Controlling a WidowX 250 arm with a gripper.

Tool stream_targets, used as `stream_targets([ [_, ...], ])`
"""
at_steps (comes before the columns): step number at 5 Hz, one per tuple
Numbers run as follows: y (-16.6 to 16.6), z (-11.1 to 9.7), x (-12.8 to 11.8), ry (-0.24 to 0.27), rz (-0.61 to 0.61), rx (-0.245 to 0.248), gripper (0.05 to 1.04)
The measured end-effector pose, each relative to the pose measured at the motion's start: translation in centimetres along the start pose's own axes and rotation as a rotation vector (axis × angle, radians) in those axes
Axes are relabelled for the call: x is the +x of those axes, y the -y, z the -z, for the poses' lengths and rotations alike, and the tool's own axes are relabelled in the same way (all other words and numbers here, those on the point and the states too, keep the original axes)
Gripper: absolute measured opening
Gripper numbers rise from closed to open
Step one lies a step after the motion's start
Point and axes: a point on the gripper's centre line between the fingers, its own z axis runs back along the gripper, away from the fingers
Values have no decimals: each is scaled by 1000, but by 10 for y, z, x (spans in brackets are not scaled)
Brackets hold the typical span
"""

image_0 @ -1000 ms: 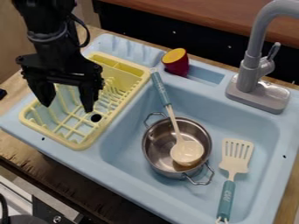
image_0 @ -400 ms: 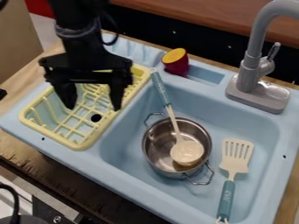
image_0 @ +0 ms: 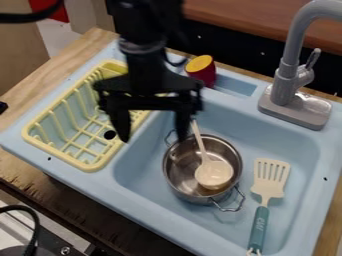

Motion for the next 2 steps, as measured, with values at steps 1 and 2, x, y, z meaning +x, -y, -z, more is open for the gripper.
stream_targets([
  [1, 21, 8, -15, 5, 9, -13, 999],
  [2, 41, 19, -25, -12, 0, -23, 999],
])
